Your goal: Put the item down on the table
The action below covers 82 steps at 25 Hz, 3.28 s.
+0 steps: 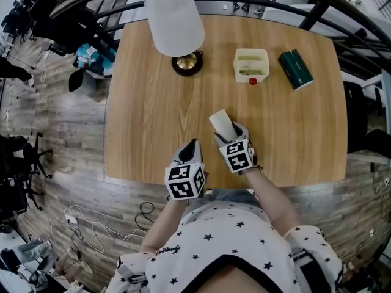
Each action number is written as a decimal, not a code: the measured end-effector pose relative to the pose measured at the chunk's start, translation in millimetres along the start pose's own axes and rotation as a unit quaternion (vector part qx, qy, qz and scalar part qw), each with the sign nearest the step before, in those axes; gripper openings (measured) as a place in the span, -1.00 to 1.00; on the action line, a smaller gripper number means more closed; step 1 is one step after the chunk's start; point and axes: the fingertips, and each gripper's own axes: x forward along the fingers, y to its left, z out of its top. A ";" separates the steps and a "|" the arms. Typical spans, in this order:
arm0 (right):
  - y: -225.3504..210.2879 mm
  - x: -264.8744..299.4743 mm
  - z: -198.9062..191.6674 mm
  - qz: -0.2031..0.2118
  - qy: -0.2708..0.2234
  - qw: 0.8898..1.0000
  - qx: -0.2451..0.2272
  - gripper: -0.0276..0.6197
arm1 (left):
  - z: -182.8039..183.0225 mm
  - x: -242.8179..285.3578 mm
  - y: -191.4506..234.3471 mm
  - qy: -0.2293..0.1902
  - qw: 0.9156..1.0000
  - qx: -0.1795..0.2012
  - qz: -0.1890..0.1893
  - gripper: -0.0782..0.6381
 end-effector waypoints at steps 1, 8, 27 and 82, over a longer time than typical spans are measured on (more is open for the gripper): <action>0.0 1.1 -1.4 0.001 0.002 1.000 0.001 0.03 | 0.2 0.4 0.4 0.001 1.000 0.000 0.000 -0.74; -0.8 4.8 -6.7 0.010 0.001 1.000 0.005 0.03 | 1.0 -1.3 3.9 -0.002 1.000 -0.005 0.005 -0.74; 22.6 -46.3 15.2 -0.034 -0.091 0.995 0.033 0.13 | -37.2 -46.1 9.3 -0.017 1.000 -0.008 0.002 -0.74; 187.8 -300.9 -71.9 -0.005 -0.241 0.970 0.009 -0.93 | -165.4 -237.1 -62.4 -0.103 0.994 0.018 -0.028 -0.74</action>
